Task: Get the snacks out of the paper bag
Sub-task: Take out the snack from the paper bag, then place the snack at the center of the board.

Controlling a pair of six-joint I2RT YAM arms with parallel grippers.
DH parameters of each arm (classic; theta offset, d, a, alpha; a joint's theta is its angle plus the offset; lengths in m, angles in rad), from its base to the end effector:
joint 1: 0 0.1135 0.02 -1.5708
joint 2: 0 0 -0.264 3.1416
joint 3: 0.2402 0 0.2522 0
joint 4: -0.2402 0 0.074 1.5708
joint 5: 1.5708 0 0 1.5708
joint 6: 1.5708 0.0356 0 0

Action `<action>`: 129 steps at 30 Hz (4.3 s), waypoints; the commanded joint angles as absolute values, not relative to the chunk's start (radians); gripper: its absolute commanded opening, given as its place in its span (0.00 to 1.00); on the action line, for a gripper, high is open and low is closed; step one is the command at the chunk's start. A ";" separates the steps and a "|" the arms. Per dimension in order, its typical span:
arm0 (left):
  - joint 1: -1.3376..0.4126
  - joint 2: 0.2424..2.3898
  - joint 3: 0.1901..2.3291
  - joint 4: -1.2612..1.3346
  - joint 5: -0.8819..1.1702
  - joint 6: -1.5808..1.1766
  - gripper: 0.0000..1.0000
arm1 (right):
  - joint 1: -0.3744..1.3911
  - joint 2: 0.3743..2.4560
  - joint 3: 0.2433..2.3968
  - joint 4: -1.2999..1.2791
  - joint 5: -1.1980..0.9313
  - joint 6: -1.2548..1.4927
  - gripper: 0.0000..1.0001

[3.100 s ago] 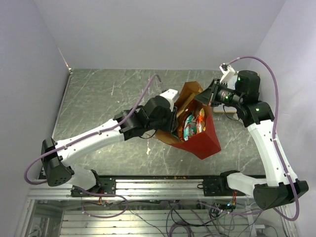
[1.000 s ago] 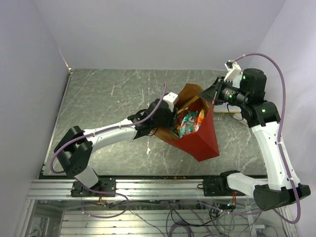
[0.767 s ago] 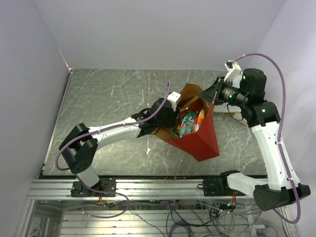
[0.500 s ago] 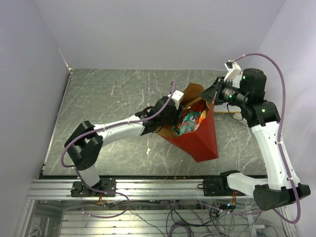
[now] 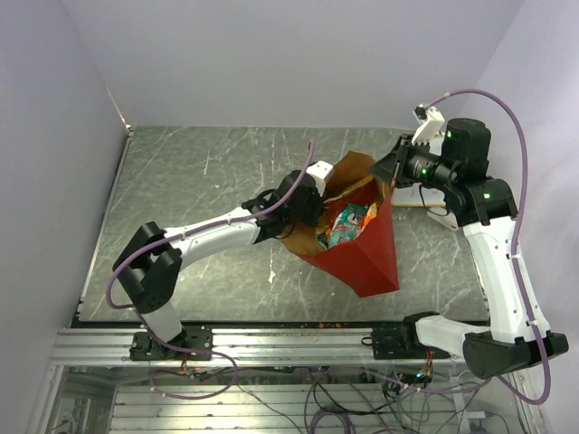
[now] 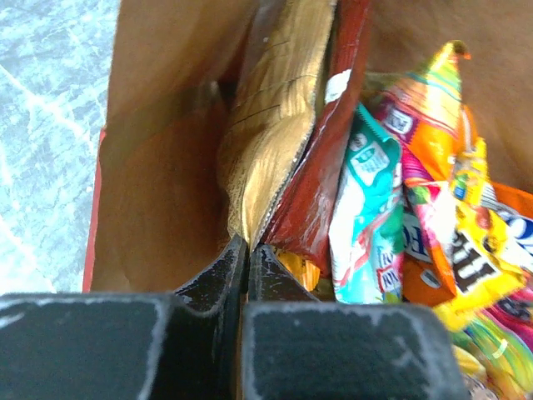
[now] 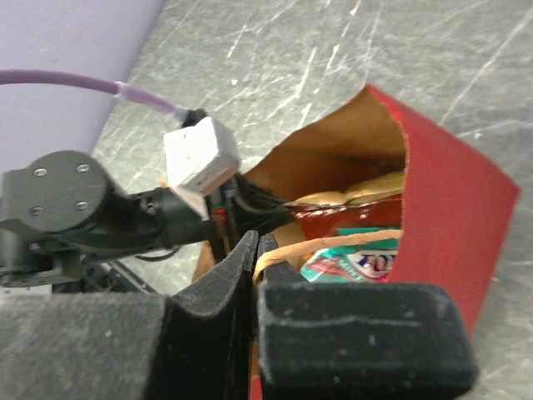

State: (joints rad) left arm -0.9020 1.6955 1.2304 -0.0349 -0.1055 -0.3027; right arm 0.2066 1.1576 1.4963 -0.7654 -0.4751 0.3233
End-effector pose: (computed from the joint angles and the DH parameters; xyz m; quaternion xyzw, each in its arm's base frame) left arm 0.2477 -0.3073 0.2668 0.2278 0.8285 -0.2513 0.4455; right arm 0.2132 0.0613 0.4495 -0.0795 0.8232 0.3287 0.4560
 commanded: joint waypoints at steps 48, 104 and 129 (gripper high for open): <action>-0.989 1.552 2.158 -0.591 -0.318 -0.382 0.07 | 0.255 1.174 1.543 -0.743 -0.326 0.307 0.00; -0.032 1.968 1.984 -0.059 0.163 -0.748 0.07 | 0.256 1.160 1.489 -0.738 -0.297 0.324 0.00; 0.349 1.309 0.998 -0.459 0.019 -0.641 0.65 | 0.255 1.155 1.460 -0.703 -0.354 0.339 0.00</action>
